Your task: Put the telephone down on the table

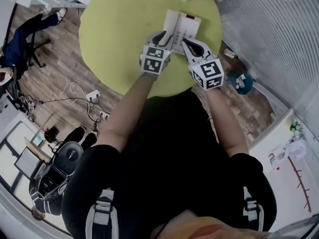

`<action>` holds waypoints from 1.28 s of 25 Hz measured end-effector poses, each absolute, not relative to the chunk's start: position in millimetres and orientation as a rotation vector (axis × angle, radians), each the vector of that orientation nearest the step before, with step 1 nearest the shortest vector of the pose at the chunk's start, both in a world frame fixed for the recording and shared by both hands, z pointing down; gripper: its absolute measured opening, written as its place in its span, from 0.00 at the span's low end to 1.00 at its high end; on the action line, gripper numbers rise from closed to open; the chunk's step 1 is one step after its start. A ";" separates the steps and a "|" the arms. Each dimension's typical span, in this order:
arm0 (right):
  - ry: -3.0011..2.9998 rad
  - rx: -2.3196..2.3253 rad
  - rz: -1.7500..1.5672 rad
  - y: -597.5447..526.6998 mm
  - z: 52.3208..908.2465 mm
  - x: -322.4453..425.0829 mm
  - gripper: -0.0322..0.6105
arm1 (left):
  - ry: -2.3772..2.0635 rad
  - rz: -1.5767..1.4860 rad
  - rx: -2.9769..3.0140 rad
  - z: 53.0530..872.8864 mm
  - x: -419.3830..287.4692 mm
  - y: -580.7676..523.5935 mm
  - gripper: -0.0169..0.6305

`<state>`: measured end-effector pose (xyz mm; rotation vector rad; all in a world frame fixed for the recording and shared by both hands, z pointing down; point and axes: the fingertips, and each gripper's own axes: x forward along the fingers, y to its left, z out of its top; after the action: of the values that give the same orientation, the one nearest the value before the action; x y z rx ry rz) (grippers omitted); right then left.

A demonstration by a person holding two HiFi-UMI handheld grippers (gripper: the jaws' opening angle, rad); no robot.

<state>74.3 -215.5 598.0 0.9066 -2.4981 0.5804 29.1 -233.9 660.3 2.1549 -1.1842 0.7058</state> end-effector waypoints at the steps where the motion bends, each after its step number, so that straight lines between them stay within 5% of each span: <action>1: -2.493 0.911 0.586 -214.9 599.9 74.9 0.08 | -1.188 0.719 2.139 665.2 28.5 -235.0 0.22; 12: -2.445 0.972 0.650 -215.0 619.7 87.0 0.08 | -1.208 0.862 2.007 712.5 25.1 -246.9 0.40; 32: -2.375 1.008 0.688 -218.3 639.0 104.0 0.08 | -1.185 0.886 1.859 748.6 26.6 -255.3 0.37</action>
<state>104.0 -218.3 639.0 1.0084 -2.3747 0.6877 26.6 -255.3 748.6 1.8589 -1.1851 0.8858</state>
